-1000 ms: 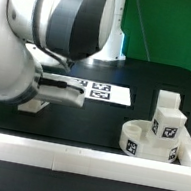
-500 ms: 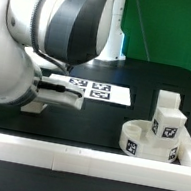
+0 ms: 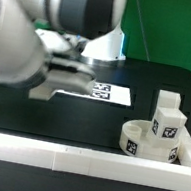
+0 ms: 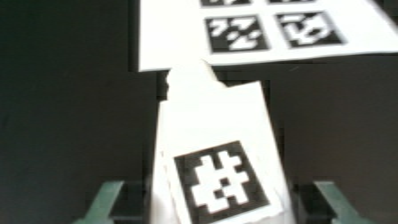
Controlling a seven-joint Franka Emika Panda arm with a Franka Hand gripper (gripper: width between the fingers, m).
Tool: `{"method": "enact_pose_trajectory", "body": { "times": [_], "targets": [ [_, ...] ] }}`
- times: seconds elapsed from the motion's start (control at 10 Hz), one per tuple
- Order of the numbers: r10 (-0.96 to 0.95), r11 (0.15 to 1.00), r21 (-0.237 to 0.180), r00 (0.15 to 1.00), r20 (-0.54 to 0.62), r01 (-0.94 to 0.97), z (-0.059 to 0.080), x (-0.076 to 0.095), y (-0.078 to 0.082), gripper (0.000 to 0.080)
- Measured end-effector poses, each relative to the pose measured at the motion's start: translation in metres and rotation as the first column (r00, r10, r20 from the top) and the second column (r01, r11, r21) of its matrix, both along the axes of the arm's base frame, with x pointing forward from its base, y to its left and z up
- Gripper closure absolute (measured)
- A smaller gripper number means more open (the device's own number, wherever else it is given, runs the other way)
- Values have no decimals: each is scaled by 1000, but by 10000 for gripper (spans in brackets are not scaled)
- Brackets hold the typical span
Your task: Assemble stool
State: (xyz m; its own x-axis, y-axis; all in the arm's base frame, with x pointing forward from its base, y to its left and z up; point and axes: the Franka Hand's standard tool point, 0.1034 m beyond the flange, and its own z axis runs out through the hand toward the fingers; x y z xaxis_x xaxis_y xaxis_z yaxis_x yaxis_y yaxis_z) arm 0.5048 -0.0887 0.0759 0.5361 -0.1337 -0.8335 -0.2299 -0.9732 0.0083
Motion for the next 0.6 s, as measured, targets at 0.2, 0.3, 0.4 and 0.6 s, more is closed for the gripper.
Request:
{"method": "enact_pose_trajectory", "body": {
  "times": [0.2, 0.3, 0.4, 0.6],
  "targets": [
    [-35, 999, -36, 999, 14, 36, 18, 13, 41, 476],
    [-44, 997, -66, 999, 27, 45, 19, 19, 60, 476],
    [-46, 995, -91, 998, 39, 50, 19, 23, 76, 476],
    [-36, 996, -77, 994, 101, 44, 16, 28, 71, 476]
  ]
}}
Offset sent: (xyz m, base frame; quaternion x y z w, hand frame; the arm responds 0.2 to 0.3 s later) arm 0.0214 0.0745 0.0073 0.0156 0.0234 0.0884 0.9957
